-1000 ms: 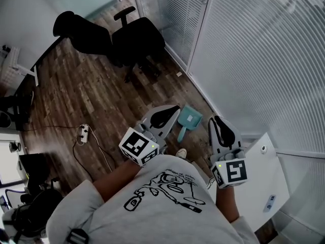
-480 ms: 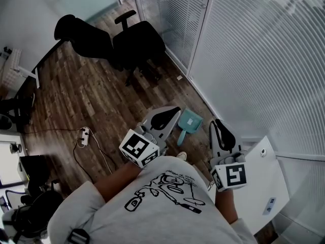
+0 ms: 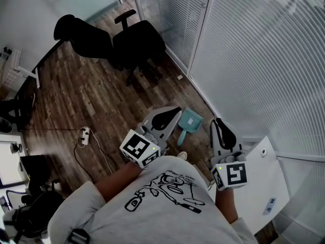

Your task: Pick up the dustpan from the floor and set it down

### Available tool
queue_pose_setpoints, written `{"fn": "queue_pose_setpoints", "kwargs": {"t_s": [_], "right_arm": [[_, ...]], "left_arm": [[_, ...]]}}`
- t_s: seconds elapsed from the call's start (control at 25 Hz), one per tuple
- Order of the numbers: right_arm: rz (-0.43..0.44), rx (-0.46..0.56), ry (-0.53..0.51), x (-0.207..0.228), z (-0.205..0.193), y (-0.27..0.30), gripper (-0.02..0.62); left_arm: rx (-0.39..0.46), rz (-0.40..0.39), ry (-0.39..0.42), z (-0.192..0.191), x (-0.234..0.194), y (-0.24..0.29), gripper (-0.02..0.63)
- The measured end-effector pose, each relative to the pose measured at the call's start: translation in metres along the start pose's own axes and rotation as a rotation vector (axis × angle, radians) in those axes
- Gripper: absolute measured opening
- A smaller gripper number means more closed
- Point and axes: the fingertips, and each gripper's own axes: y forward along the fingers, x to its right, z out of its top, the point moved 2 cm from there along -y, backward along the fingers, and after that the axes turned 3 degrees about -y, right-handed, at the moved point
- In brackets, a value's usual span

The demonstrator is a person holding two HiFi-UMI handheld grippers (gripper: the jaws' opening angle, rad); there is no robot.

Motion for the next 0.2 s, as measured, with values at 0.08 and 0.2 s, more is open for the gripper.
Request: {"fn": "queue_pose_setpoints", "kwargs": {"t_s": [0.08,0.2], "right_arm": [[-0.001,0.000,-0.002,-0.0006,0.0015,0.0014,0.037],[0.001,0.001,-0.006,-0.0015,0.0032,0.0039,0.037]], "left_arm": [[0.002,0.000,-0.001,0.0016,-0.0016,-0.0005,0.002],[0.004,0.000,-0.001,0.0027,-0.0040,-0.0006,0.002]]}}
